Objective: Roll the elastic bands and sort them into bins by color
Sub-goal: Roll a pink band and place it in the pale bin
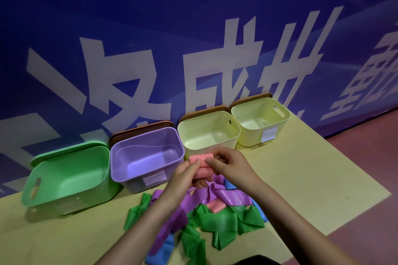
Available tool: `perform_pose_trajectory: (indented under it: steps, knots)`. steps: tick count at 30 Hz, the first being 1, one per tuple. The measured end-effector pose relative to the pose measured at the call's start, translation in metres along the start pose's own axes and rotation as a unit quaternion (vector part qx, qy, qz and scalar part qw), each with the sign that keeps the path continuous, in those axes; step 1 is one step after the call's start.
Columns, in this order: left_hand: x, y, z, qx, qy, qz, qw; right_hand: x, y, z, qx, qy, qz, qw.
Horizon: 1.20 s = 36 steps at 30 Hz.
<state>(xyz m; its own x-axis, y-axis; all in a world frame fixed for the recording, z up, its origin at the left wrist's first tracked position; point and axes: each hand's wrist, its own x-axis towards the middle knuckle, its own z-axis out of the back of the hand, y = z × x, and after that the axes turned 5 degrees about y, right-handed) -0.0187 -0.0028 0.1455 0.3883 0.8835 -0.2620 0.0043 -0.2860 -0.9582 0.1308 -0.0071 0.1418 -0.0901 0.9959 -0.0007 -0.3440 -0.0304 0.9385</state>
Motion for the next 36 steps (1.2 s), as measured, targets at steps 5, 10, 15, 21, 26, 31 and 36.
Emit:
perform_pose_trajectory:
  steps: [5,10,15,21,26,31,36]
  knots:
    - [-0.004,0.000,0.005,0.063,-0.003,-0.027,0.998,-0.004,0.000,-0.005,0.003,-0.003,0.036,0.999]
    - [-0.005,0.002,0.005,0.008,-0.003,-0.019,1.000,-0.007,-0.001,-0.009,0.025,-0.026,0.073,0.997]
    - [-0.004,0.005,0.004,-0.097,-0.018,0.013,0.995,-0.008,0.002,-0.006,-0.029,-0.059,0.149,0.987]
    - [-0.004,0.001,0.006,-0.192,0.018,0.042,0.980,-0.009,-0.005,0.007,-0.187,-0.030,0.249,0.950]
    - [-0.002,0.007,0.002,-0.132,-0.030,-0.008,0.991,-0.016,-0.007,0.003,-0.033,-0.017,0.166,0.985]
    - [-0.003,0.012,-0.004,0.022,-0.042,-0.078,0.996,-0.020,0.002,-0.006,0.139,-0.030,0.032,0.989]
    - [-0.003,0.018,-0.002,0.199,-0.044,-0.123,0.971,-0.025,-0.006,-0.010,0.086,-0.049,0.023,0.995]
